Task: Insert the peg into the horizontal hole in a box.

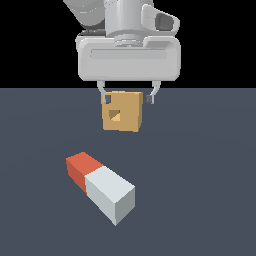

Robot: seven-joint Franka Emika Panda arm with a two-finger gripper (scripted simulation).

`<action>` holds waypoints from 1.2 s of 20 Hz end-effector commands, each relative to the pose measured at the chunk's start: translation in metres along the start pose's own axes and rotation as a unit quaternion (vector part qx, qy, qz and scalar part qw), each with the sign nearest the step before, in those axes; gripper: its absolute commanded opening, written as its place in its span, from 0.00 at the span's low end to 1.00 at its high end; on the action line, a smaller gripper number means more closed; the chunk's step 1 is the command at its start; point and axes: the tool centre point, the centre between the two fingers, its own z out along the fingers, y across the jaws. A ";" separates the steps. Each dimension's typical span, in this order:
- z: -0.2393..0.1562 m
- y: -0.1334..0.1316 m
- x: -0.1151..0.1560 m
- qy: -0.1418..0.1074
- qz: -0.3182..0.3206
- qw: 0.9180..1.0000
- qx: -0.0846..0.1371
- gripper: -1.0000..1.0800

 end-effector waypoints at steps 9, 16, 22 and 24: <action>0.004 -0.003 -0.004 0.000 -0.018 1.000 0.000 0.96; 0.015 -0.011 -0.014 0.000 -0.063 0.998 0.000 0.96; 0.029 -0.019 -0.029 0.001 -0.122 0.993 -0.001 0.96; 0.034 -0.022 -0.035 0.001 -0.143 0.990 -0.001 0.96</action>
